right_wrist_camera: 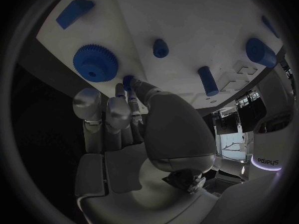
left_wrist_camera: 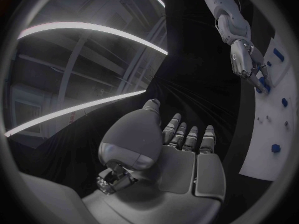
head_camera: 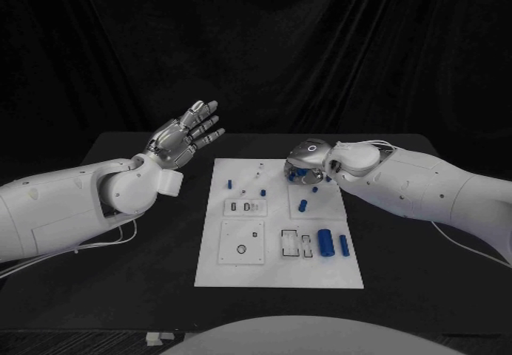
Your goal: Assemble the parts on the task board
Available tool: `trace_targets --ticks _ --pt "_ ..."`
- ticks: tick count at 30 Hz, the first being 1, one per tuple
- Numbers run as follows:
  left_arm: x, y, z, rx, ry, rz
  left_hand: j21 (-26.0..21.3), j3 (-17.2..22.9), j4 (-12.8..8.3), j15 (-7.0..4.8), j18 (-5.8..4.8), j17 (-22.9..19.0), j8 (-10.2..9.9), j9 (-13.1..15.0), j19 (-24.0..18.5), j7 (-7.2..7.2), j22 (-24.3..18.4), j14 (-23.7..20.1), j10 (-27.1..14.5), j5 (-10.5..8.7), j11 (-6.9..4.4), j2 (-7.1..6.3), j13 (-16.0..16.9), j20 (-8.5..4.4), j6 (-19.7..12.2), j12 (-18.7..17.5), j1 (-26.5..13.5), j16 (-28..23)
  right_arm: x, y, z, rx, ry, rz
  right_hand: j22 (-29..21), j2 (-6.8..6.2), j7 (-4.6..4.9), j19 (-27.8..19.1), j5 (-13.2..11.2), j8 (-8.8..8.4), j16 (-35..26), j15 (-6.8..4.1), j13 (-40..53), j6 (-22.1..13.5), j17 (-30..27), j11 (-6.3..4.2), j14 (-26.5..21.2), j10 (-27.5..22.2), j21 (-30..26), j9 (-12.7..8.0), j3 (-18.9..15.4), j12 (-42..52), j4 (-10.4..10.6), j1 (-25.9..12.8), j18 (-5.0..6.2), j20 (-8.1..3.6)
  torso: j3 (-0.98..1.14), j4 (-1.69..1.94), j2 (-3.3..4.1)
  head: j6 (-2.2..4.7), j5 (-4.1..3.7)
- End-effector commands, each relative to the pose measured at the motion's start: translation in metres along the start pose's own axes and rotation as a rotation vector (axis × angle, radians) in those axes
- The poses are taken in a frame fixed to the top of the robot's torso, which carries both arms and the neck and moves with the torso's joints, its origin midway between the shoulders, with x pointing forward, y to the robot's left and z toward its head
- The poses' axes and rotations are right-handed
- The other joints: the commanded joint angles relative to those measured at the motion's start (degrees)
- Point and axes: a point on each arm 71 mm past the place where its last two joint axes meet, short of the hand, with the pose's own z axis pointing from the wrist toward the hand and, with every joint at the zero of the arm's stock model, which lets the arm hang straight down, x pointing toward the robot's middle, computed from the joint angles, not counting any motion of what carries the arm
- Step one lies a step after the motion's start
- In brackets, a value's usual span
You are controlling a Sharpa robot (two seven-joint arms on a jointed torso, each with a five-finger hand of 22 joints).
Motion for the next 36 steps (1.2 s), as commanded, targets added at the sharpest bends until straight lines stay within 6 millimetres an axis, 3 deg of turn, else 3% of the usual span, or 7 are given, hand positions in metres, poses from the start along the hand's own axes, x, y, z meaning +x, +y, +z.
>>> trace_targets --ticks 1,15,20,24,33,35,36 --pt "0.002 0.001 0.001 0.002 0.016 -0.015 0.2 0.4 0.0 0.35 0.93 0.1 0.3 0.1 0.0 0.00 0.1 0.2 -0.1 0.18 0.46 -0.08 0.1 0.33 0.6 0.2 0.5 0.3 0.001 0.001 -0.001 -0.016 -0.024 -0.014 0.7 0.24 0.15 -0.1 0.7 0.22 -0.1 -0.24 0.2 0.4 0.1 -0.38 -0.2 1.1 0.5 0.3 0.2 0.3 -0.6 1.3 -0.12 -0.26 -0.01 0.00 0.02 -0.10 0.00" --pt "-0.001 0.000 -0.004 -0.005 0.001 -0.009 0.4 0.6 0.0 0.38 0.98 0.2 0.9 0.2 0.2 0.33 0.2 0.3 0.2 0.33 0.86 -0.29 0.2 0.48 1.4 1.0 0.6 0.6 -0.020 -0.001 -0.006 -0.052 -0.107 -0.043 2.1 0.60 1.02 0.5 2.3 1.24 0.2 -0.55 0.1 2.8 0.4 -0.83 0.1 3.5 1.4 1.5 0.2 0.0 -1.3 2.8 -0.40 -0.62 0.00 -0.06 -0.05 -0.34 0.73" --pt "0.000 -0.003 -0.010 0.001 0.016 0.052 0.3 0.6 -0.1 0.22 0.99 0.1 1.0 0.1 0.1 0.50 0.1 0.3 0.2 0.42 1.07 -0.66 0.1 0.52 1.3 1.0 0.8 0.6 -0.046 -0.006 -0.007 -0.045 -0.126 -0.062 2.4 0.40 1.08 0.5 1.9 1.05 -0.1 -0.48 -0.2 2.7 0.0 -0.70 0.1 3.2 1.4 1.6 -0.1 -0.7 -1.0 2.3 -0.45 -0.59 -0.01 -0.02 0.00 0.51 0.82" --pt "0.001 -0.006 -0.013 0.029 0.027 0.107 0.2 0.7 -0.3 0.09 0.98 0.0 0.5 -0.1 -0.1 -0.14 0.0 0.0 -0.3 0.35 0.33 -1.09 -0.1 0.52 -0.3 0.1 1.3 0.2 -0.063 -0.011 -0.010 -0.035 -0.134 -0.076 2.6 0.41 1.09 0.6 2.0 0.96 -0.1 -0.46 -0.2 2.5 0.0 -0.69 0.1 3.2 1.7 1.6 -0.1 -0.8 -0.9 2.3 -0.52 -0.58 -0.11 0.00 0.36 1.40 1.01" --pt "0.008 -0.018 -0.020 0.152 0.036 0.272 -0.6 0.3 -0.1 -4.49 1.05 -0.5 -0.3 -0.5 -1.1 -2.41 -0.5 -0.5 -0.9 -1.29 -1.92 -2.94 -0.3 -2.58 -3.4 -1.1 3.4 -1.6 -0.082 -0.016 -0.011 -0.022 -0.150 -0.095 2.9 0.20 1.14 0.6 1.2 0.85 -0.2 -0.41 -0.3 2.6 0.0 -0.64 0.1 3.4 1.7 1.8 -0.6 -1.2 -0.2 1.5 -0.55 -0.52 -0.38 0.23 1.81 2.95 1.07" --pt "0.008 -0.019 -0.021 0.167 0.034 0.296 -0.6 0.1 0.2 -5.64 1.02 -0.5 -0.5 -0.6 -1.1 -3.25 -0.6 -0.5 -1.2 -1.77 -3.05 -3.10 -0.4 -3.40 -3.9 -2.1 3.5 -1.6 -0.083 -0.015 -0.010 -0.022 -0.150 -0.096 2.9 0.17 1.14 0.6 1.2 0.81 -0.2 -0.41 -0.3 2.5 -0.1 -0.64 0.1 3.4 1.7 1.8 -0.6 -1.3 -0.2 1.5 -0.55 -0.52 -0.49 0.39 2.16 3.25 1.06" --pt "0.009 -0.020 -0.022 0.179 0.031 0.315 -0.6 -0.3 0.6 -7.00 0.99 -0.5 -1.5 -0.8 -1.1 -4.74 -0.6 -0.5 -1.4 -2.50 -4.75 -3.30 -0.5 -4.88 -5.4 -3.2 3.5 -1.6 -0.084 -0.015 -0.009 -0.023 -0.149 -0.096 2.9 0.15 1.11 0.6 1.1 0.65 -0.2 -0.42 -0.4 2.3 -0.1 -0.66 0.1 3.4 1.6 1.8 -0.6 -1.4 -0.1 1.4 -0.55 -0.52 -0.59 0.55 2.47 3.43 1.05"
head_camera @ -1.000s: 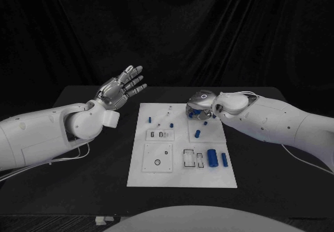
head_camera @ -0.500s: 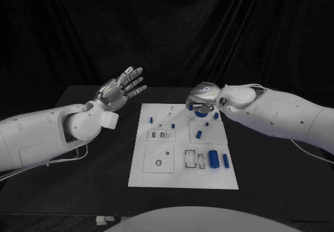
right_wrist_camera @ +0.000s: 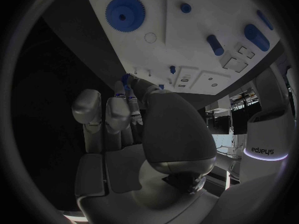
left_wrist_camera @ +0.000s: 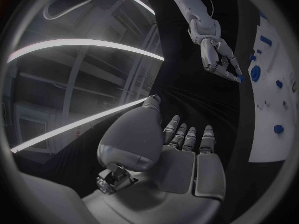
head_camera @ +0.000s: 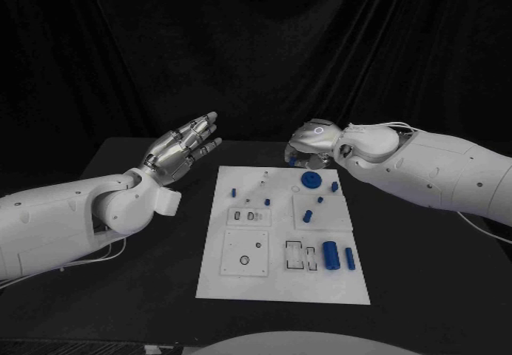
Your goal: Assemble the parts on the task board
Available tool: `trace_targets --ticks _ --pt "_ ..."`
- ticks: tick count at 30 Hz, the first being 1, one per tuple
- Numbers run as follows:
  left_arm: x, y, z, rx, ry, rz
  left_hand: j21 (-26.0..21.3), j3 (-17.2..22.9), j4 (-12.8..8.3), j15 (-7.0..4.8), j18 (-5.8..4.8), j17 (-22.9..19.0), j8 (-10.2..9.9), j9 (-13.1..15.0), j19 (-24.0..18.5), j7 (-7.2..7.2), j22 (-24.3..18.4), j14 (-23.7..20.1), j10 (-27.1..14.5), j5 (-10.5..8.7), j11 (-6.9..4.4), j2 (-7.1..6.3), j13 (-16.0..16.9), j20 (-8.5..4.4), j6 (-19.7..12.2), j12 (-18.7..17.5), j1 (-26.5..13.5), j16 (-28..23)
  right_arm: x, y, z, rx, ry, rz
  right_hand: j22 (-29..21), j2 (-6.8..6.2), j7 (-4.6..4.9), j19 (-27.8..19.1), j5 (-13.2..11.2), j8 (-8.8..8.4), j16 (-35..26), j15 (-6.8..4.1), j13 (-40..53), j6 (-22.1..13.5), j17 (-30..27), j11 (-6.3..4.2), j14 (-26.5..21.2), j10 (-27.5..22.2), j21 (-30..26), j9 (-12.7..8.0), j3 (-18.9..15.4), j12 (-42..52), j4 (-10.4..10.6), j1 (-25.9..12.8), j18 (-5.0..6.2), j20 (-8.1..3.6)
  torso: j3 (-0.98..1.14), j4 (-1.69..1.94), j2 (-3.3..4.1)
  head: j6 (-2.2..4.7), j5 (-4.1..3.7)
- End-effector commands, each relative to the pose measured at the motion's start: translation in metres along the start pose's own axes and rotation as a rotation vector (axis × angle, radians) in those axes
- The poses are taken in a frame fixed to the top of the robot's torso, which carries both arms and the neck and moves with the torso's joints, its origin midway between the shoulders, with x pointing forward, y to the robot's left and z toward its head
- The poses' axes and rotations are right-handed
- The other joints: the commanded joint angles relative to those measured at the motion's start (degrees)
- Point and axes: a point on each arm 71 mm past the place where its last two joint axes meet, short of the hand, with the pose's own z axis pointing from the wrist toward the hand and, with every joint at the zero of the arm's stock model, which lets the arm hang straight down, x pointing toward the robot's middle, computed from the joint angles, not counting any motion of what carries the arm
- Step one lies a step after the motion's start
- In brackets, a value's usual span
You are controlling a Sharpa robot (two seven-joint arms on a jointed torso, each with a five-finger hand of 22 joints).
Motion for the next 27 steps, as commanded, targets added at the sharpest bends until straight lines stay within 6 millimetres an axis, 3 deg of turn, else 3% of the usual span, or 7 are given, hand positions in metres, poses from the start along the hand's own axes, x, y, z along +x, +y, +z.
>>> trace_targets --ticks 1,6,10,17,23,25,27 --pt "0.002 -0.011 0.000 0.123 -0.003 0.140 -0.2 -0.5 0.4 -1.18 0.99 -0.1 -1.4 -0.3 0.0 -1.51 -0.1 0.0 -0.2 -0.68 -1.75 -0.11 -0.2 -1.50 -1.7 -1.3 0.2 -0.2 -0.002 0.000 0.003 0.022 0.011 -0.007 0.1 0.01 0.14 0.2 -0.3 -0.43 -0.2 -0.16 0.0 -0.2 0.0 -0.02 -0.1 0.4 0.1 0.0 -0.2 -0.3 0.3 -0.5 -0.54 -0.09 -0.28 0.48 1.10 0.68 -0.09" --pt "0.003 -0.012 0.001 0.150 -0.022 0.182 -0.2 -1.0 0.5 -1.61 0.97 -0.1 -2.7 -0.5 0.0 -2.97 -0.1 0.0 -0.3 -1.02 -3.32 0.01 -0.3 -2.57 -3.2 -2.4 0.0 -0.2 -0.005 0.004 0.007 0.014 0.009 -0.007 0.1 0.01 0.14 0.2 -0.3 -0.54 -0.2 -0.16 0.0 -0.4 0.0 -0.01 -0.2 0.4 0.1 0.0 -0.2 -0.4 0.4 -0.5 -0.54 -0.08 -0.51 0.74 1.66 1.22 -0.19" --pt "0.002 -0.014 0.001 0.168 -0.055 0.220 -0.2 -1.7 0.6 -3.04 1.04 -0.1 -4.0 -0.9 0.0 -5.55 -0.1 0.0 -0.2 -1.28 -5.48 0.14 -0.3 -4.47 -5.8 -2.6 -0.5 -0.2 -0.006 0.007 0.011 0.009 0.005 -0.007 0.2 -0.03 0.15 0.2 -0.2 -0.82 -0.2 -0.16 0.0 -0.8 0.1 -0.01 -0.1 0.4 0.1 0.0 -0.2 -0.6 0.5 -0.6 -0.55 -0.08 -0.75 1.10 2.35 1.89 -0.73" --pt "-0.003 -0.016 0.000 0.188 -0.127 0.287 -0.2 -2.2 0.8 -3.71 0.74 -0.1 -4.1 -0.9 0.0 -6.57 -0.1 0.0 -0.1 -1.95 -6.08 0.59 -0.2 -6.24 -6.6 -2.2 -1.5 -0.2 -0.008 0.012 0.018 0.005 -0.003 -0.008 0.2 -0.07 0.20 0.1 -0.2 -1.00 -0.2 -0.14 0.0 -1.0 0.1 0.05 -0.2 0.5 0.0 -0.1 -0.2 -0.7 0.6 -0.6 -0.54 -0.07 -1.13 1.70 2.97 2.22 -1.05" --pt "-0.003 -0.014 0.000 0.162 -0.106 0.266 -0.2 -2.2 0.7 -2.06 -0.20 -0.1 -4.1 -0.9 0.0 -5.42 -0.1 0.0 -0.1 -1.71 -5.26 1.47 -0.3 -5.51 -6.5 -2.4 -1.7 -0.2 -0.008 0.016 0.023 0.008 -0.001 -0.007 0.2 -0.11 0.24 0.1 -0.1 -1.13 -0.3 -0.13 0.0 -1.2 0.0 0.09 -0.2 0.6 0.0 -0.1 -0.2 -0.8 0.5 -0.5 -0.54 -0.06 -1.56 2.42 3.17 2.21 -1.99" --pt "-0.002 -0.013 0.001 0.155 -0.084 0.247 -0.2 -2.1 0.7 -1.14 -0.42 -0.1 -4.0 -0.9 0.0 -4.42 -0.1 0.0 -0.1 -1.07 -4.38 1.87 -0.3 -4.71 -6.1 -2.4 -1.3 -0.2 -0.008 0.016 0.024 0.010 -0.001 -0.007 0.2 -0.12 0.24 0.1 0.0 -1.16 -0.3 -0.12 0.0 -1.2 0.0 0.10 -0.2 0.6 0.0 -0.1 -0.2 -0.8 0.5 -0.5 -0.54 -0.06 -1.55 2.40 3.16 2.12 -2.04" --pt "-0.001 -0.013 0.001 0.153 -0.058 0.225 -0.2 -1.8 0.6 -1.32 -0.04 -0.1 -3.9 -0.8 0.0 -3.45 -0.1 0.0 -0.1 -0.55 -3.28 2.22 -0.2 -4.05 -5.5 -2.2 -0.7 -0.2 -0.008 0.016 0.026 0.014 -0.001 -0.008 0.2 -0.13 0.25 0.1 0.0 -1.22 -0.3 -0.11 0.0 -1.3 0.0 0.13 -0.2 0.6 -0.1 -0.1 -0.1 -0.8 0.5 -0.5 -0.53 -0.05 -1.51 2.40 3.16 2.03 -2.08"
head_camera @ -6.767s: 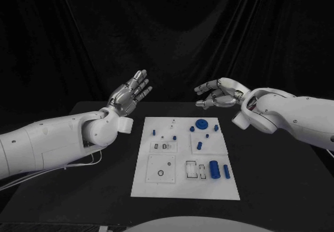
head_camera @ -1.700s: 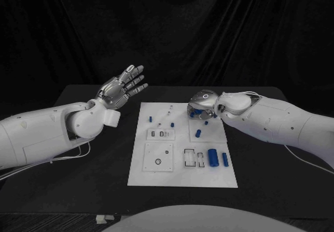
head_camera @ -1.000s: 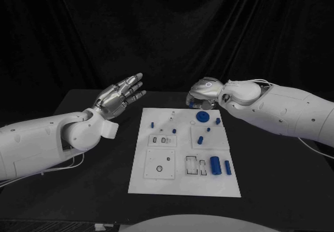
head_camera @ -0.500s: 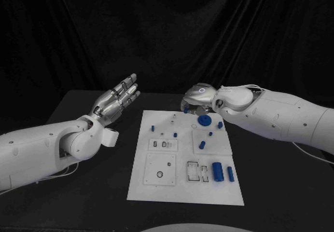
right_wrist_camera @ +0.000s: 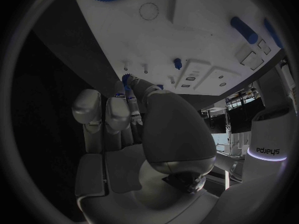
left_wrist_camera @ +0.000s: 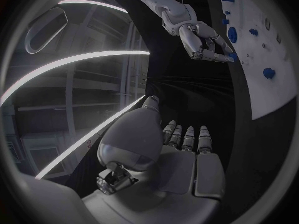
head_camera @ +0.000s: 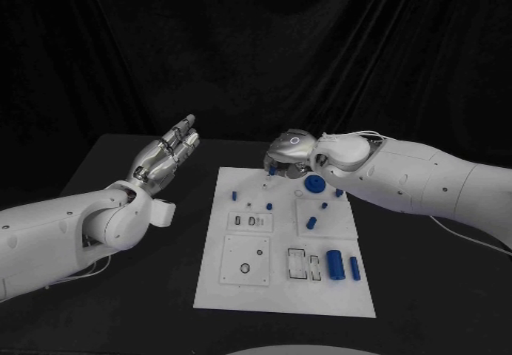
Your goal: Assemble the parts on the task board
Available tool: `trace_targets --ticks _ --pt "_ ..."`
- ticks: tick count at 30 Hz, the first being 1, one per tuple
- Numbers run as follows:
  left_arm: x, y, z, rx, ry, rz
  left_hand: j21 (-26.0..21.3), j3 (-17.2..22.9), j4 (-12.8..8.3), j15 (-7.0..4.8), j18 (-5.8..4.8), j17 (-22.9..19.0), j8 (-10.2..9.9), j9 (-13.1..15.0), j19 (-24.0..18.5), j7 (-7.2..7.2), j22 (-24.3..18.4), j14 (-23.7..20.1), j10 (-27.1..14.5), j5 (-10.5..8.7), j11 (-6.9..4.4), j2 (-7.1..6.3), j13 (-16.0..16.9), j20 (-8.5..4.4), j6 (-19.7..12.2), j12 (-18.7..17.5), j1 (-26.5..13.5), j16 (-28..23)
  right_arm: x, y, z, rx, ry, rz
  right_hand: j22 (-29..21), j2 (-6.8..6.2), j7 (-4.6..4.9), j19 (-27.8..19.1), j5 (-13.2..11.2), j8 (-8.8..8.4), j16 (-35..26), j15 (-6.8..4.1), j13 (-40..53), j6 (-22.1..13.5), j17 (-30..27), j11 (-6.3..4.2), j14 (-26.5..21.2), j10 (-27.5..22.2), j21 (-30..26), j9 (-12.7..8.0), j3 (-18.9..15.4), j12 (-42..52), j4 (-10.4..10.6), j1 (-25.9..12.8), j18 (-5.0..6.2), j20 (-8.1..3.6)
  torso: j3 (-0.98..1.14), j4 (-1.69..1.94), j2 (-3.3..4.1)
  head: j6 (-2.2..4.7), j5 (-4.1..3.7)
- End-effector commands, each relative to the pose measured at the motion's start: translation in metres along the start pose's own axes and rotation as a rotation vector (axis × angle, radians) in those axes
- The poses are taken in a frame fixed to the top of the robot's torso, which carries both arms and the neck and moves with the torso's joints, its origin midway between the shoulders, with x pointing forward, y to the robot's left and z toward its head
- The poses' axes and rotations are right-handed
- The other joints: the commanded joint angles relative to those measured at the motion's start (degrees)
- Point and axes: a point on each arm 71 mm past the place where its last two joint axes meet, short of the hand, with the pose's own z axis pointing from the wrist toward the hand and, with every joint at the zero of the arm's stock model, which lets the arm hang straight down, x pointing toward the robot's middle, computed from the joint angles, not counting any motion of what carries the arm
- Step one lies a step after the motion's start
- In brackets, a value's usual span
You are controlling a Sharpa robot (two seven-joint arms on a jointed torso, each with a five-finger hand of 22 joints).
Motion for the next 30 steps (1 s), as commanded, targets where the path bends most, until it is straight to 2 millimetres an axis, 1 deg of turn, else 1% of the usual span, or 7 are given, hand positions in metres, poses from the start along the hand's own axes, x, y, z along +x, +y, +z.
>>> trace_targets --ticks 1,3,5,12,15,23,30 --pt "0.006 -0.009 0.002 0.112 0.059 -0.036 -0.2 0.2 -0.2 -0.10 0.11 -0.1 0.1 0.1 0.0 0.83 -0.1 0.0 0.0 0.62 0.91 0.63 0.0 0.67 0.5 0.4 0.6 -0.2 0.003 -0.003 0.000 0.034 0.010 -0.006 0.1 -0.17 -0.16 0.1 0.1 -0.26 -0.3 -0.11 0.1 -0.5 0.0 0.02 -0.2 0.3 0.0 -0.1 0.0 -0.3 0.4 -0.5 -0.54 -0.05 -0.07 0.19 0.10 -0.22 -0.16" --pt "0.007 -0.009 0.002 0.113 0.075 -0.050 -0.2 0.4 -0.2 -0.29 0.42 -0.1 0.1 0.1 0.0 0.91 -0.1 0.0 0.1 1.02 1.09 0.69 0.0 0.80 0.7 0.4 1.1 -0.2 0.003 -0.003 0.001 0.039 0.012 -0.006 0.0 -0.19 -0.12 0.0 0.2 -0.33 -0.4 -0.08 0.1 -0.5 -0.1 0.06 -0.3 0.3 -0.1 -0.1 0.1 -0.4 0.4 -0.4 -0.52 -0.04 0.07 0.00 0.06 -0.43 -0.04" --pt "0.008 -0.008 0.002 0.112 0.084 -0.058 -0.2 0.4 -0.2 -0.24 0.52 -0.1 0.1 0.1 0.0 1.01 -0.1 0.0 0.1 1.12 1.18 0.74 0.1 0.86 0.9 0.5 1.3 -0.2 0.004 -0.004 0.002 0.043 0.014 -0.007 0.0 -0.21 -0.09 0.0 0.3 -0.38 -0.5 -0.07 0.1 -0.6 -0.3 0.09 -0.3 0.3 -0.2 -0.1 0.1 -0.5 0.3 -0.4 -0.51 -0.03 0.11 -0.08 0.06 -0.51 -0.01" --pt "0.008 -0.007 0.003 0.103 0.106 -0.076 -0.2 0.5 -0.1 0.37 0.79 -0.1 0.3 0.3 0.0 1.92 -0.1 0.0 0.1 1.35 1.94 0.99 0.1 1.38 2.2 0.7 1.6 -0.2 0.005 -0.003 0.005 0.052 0.012 -0.008 -0.2 -0.25 -0.05 -0.2 0.5 -0.44 -0.6 -0.03 0.1 -0.6 -0.5 0.16 -0.5 0.3 -0.4 0.0 0.2 -0.6 0.3 -0.3 -0.46 -0.01 0.07 -0.05 -0.06 -0.83 0.01" --pt "0.009 -0.007 0.003 0.096 0.116 -0.084 -0.2 0.5 -0.1 0.89 0.76 -0.1 0.5 0.4 0.0 2.52 -0.1 0.0 0.1 1.44 2.57 1.16 0.1 1.76 3.2 0.9 1.7 -0.2 0.006 -0.003 0.006 0.054 0.014 -0.008 -0.3 -0.28 -0.03 -0.3 0.6 -0.54 -0.8 0.01 0.0 -0.7 -0.7 0.21 -0.6 0.2 -0.6 0.0 0.2 -0.7 0.2 -0.2 -0.44 0.02 0.07 -0.05 -0.08 -0.94 0.03" --pt "0.011 -0.006 0.003 0.087 0.131 -0.096 -0.2 0.6 -0.1 0.96 0.74 -0.1 0.5 0.5 0.0 2.77 -0.1 0.0 0.1 1.54 2.95 1.23 0.1 1.79 3.5 1.1 1.8 -0.2 0.011 -0.003 0.009 0.064 0.016 -0.008 -0.3 -0.30 -0.02 -0.4 0.7 -0.61 -0.9 0.04 0.0 -0.8 -0.8 0.21 -0.7 0.2 -0.7 0.0 0.3 -0.9 0.2 -0.2 -0.43 0.05 0.13 -0.12 -0.10 -1.14 0.10" --pt "0.012 -0.005 0.004 0.080 0.142 -0.104 -0.2 0.6 -0.2 1.39 0.62 -0.1 0.5 0.4 0.0 3.05 -0.1 0.0 0.2 1.62 3.32 1.39 0.1 1.99 3.6 1.2 1.8 -0.2 0.016 -0.003 0.012 0.071 0.025 -0.006 -0.3 -0.30 0.01 -0.4 0.9 -0.67 -0.9 0.06 0.0 -0.8 -0.9 0.25 -0.7 0.1 -0.7 0.0 0.3 -1.0 0.2 -0.1 -0.42 0.07 0.08 -0.15 -0.17 -1.49 0.10"
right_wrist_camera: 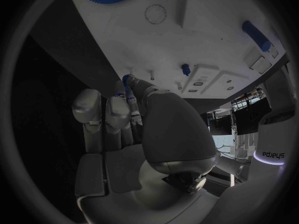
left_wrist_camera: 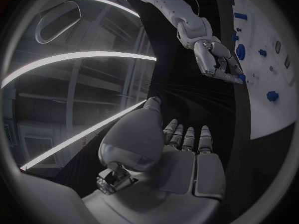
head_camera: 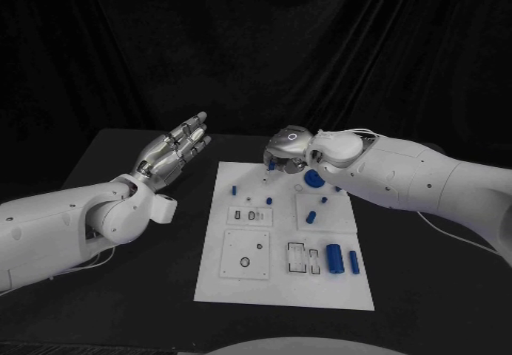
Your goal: Assemble the parts on the task board
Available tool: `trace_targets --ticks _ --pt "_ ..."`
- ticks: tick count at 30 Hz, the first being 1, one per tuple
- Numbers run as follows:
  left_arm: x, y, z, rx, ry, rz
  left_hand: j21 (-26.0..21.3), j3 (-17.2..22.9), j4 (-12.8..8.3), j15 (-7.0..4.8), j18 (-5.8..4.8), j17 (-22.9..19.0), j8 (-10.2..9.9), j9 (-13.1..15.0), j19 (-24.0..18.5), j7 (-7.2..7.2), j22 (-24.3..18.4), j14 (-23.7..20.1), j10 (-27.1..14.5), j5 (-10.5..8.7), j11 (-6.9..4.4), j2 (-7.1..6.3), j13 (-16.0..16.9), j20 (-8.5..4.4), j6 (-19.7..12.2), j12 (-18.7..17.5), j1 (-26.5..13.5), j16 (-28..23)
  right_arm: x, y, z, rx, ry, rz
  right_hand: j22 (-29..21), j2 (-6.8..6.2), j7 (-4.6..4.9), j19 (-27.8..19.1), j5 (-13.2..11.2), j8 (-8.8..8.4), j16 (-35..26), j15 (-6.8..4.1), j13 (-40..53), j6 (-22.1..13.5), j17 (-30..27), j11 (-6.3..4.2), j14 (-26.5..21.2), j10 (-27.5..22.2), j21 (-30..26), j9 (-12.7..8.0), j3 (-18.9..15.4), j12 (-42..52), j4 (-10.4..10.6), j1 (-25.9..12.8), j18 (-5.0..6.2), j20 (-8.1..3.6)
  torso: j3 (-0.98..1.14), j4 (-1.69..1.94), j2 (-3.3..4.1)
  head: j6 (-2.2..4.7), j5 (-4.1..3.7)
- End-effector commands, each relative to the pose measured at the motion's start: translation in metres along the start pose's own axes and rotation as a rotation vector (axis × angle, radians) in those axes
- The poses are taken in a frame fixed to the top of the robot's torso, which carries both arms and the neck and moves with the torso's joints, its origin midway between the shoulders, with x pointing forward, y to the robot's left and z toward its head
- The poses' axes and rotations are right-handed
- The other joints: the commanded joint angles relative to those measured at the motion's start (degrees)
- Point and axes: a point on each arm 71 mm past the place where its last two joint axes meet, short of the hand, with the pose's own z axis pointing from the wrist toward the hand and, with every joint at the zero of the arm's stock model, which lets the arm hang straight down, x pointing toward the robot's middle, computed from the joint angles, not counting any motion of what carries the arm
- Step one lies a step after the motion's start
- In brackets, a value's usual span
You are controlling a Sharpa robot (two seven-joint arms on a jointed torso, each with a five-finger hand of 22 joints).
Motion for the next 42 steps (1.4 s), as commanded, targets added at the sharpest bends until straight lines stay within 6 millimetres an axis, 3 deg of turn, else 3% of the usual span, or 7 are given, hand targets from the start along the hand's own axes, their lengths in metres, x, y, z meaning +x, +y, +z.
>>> trace_targets --ticks 1,22,25,42 --pt "0.003 -0.006 0.001 0.076 0.031 -0.020 -0.2 0.4 0.0 0.50 0.61 -0.1 0.2 0.1 0.1 0.08 -0.1 -0.1 0.0 0.29 0.35 0.21 0.1 0.52 0.2 0.2 0.6 -0.2 0.002 -0.001 0.001 0.021 0.000 -0.007 -0.1 -0.33 0.02 -0.5 0.3 -0.24 -0.3 0.02 -0.1 -0.4 -0.1 0.25 -0.4 0.1 -0.3 0.1 0.1 -0.5 0.1 -0.2 -0.41 0.07 -0.03 -0.01 -0.02 -0.21 -0.04" --pt "0.004 -0.002 0.004 0.043 0.062 -0.042 -0.2 0.5 0.0 2.08 0.14 -0.1 0.3 0.1 0.1 0.50 -0.1 -0.1 0.0 0.47 0.95 0.64 0.1 1.63 0.4 0.6 0.7 -0.2 0.006 0.004 0.008 0.024 0.010 -0.004 -0.3 -0.31 0.06 -0.8 0.5 -0.48 -0.7 0.10 0.0 -0.7 -0.6 0.32 -0.6 0.1 -0.7 0.1 0.2 -0.7 0.2 -0.3 -0.35 0.13 -0.03 -0.02 -0.08 -0.75 -0.20" --pt "0.005 -0.001 0.004 0.035 0.068 -0.047 -0.2 0.6 0.0 2.58 -0.02 -0.1 0.5 0.3 0.1 1.28 -0.1 -0.1 0.1 0.51 1.64 0.79 0.2 2.03 1.6 1.1 0.7 -0.2 0.007 0.004 0.009 0.025 0.014 -0.004 -0.4 -0.32 0.03 -0.9 0.5 -0.61 -0.9 0.14 0.0 -0.8 -0.9 0.34 -0.8 0.0 -0.9 0.1 0.2 -0.8 0.2 -0.3 -0.31 0.17 -0.02 -0.04 -0.09 -0.90 -0.23" --pt "0.006 0.001 0.006 0.016 0.084 -0.057 -0.2 0.6 0.0 2.93 -0.05 -0.1 0.7 0.3 0.1 1.59 -0.1 -0.1 0.1 0.50 1.95 0.89 0.2 2.37 2.2 1.2 0.7 -0.2 0.011 0.004 0.012 0.034 0.032 -0.002 -0.9 -0.50 -0.05 -1.6 0.5 -1.25 -1.6 0.34 -0.1 -1.5 -1.7 0.60 -1.5 -1.1 -1.8 0.1 0.5 -2.0 0.4 -0.4 -0.15 0.36 -0.01 -0.08 -0.09 -1.52 -0.39"
